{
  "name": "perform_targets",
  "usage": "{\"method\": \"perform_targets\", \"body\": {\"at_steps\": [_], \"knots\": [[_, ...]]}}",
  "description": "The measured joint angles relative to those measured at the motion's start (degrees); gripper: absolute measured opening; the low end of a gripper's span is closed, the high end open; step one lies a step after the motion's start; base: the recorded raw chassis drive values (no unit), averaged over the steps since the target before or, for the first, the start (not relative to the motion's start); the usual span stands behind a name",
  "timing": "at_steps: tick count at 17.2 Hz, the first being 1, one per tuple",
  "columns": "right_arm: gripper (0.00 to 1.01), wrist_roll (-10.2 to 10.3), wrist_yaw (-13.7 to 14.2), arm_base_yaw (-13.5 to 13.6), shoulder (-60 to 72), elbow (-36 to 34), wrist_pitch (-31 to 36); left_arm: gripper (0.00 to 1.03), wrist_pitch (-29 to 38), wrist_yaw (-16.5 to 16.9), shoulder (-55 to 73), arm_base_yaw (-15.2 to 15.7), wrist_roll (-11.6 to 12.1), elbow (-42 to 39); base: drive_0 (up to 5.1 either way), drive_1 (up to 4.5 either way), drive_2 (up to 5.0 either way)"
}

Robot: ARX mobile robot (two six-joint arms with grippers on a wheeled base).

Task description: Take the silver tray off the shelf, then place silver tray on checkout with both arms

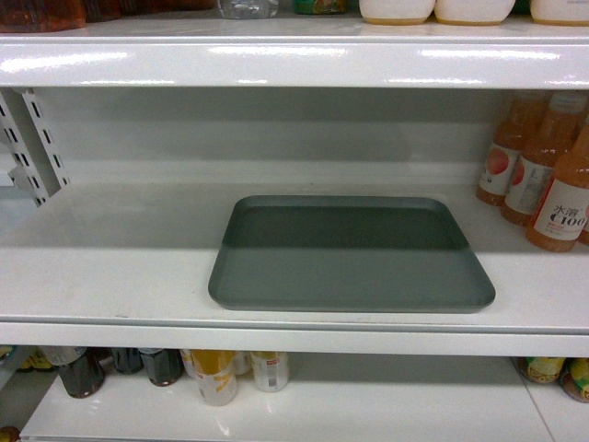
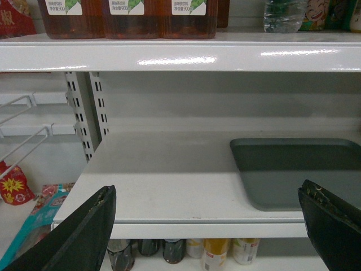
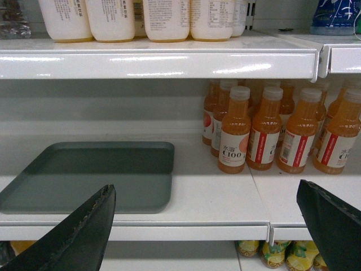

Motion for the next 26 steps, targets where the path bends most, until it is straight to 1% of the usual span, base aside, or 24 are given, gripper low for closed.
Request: {"method": "perform_targets", "body": {"at_steps": [12, 13, 14, 15, 16, 17, 18, 19, 20, 21, 22, 23, 24, 25, 26], "knots": [[0.98, 0.0, 0.0, 0.0, 0.0, 0.0, 0.0, 0.98, 0.0, 0.0, 0.0, 0.0, 0.0, 0.0, 0.0, 0.00, 0.0], [0.98, -1.8, -6.1, -2.2, 3.3, 2.6, -8.5, 0.98, -4.0, -2.3, 0.9, -0.9, -0.7, 1.0, 0.0, 0.00, 0.0], [0.98, -2.9, -11.3, -4.2, 12.1, 5.0, -10.8, 0.98, -12.9, -10.1, 8.4, -5.4, -3.2, 5.3, 0.0, 0.00, 0.0], [0.98, -3.1, -14.2, -4.4, 18.4, 5.6, -8.7, 0.98, -11.6, -13.7, 17.1, -9.2, -5.3, 7.2, 0.0, 0.00, 0.0], [0.98, -3.2, -14.8, -3.2, 23.5, 5.6, -5.2, 0.98, -8.5, -14.0, 23.8, -10.5, -6.6, 7.3, 0.0, 0.00, 0.0], [0.98, -3.1, -15.0, -2.4, 29.2, 6.1, -1.4, 0.98, -3.4, -14.2, 30.9, -11.1, -6.6, 7.5, 0.0, 0.00, 0.0], [0.98, -3.1, -13.8, -0.6, 36.6, 6.6, 3.9, 0.98, 3.0, -12.8, 40.1, -10.1, -7.3, 8.7, 0.0, 0.00, 0.0], [0.98, -2.8, -13.3, 0.6, 43.2, 7.4, 8.6, 0.98, 8.8, -12.2, 48.6, -9.8, -7.7, 10.7, 0.0, 0.00, 0.0], [0.98, -1.9, -13.3, 1.8, 51.0, 9.1, 14.0, 0.98, 14.5, -11.5, 57.8, -9.3, -7.6, 13.5, 0.0, 0.00, 0.0], [0.98, -1.3, -13.4, 2.8, 57.9, 11.1, 18.7, 0.98, 18.3, -9.9, 65.0, -9.0, -7.7, 16.0, 0.0, 0.00, 0.0], [0.98, -0.4, -13.6, 3.5, 64.8, 13.2, 23.1, 0.98, 21.1, -10.0, 71.5, -8.9, -7.6, 18.6, 0.0, 0.00, 0.0], [0.98, 0.4, -13.7, 4.0, 72.6, 16.0, 27.2, 0.98, 23.1, -8.9, 78.4, -8.9, -7.6, 21.9, 0.0, 0.00, 0.0], [0.98, 1.4, -13.7, 4.1, 78.8, 18.9, 29.3, 0.98, 23.9, -8.0, 83.8, -8.9, -7.6, 24.8, 0.0, 0.00, 0.0], [0.98, 2.1, -13.4, 4.1, 84.2, 21.8, 30.9, 0.98, 24.7, -7.9, 88.6, -9.2, -7.5, 27.5, 0.0, 0.00, 0.0], [0.98, 3.1, -13.6, 4.1, 88.1, 24.4, 31.1, 0.98, 24.8, -7.7, 92.1, -9.5, -7.4, 30.0, 0.0, 0.00, 0.0]]}}
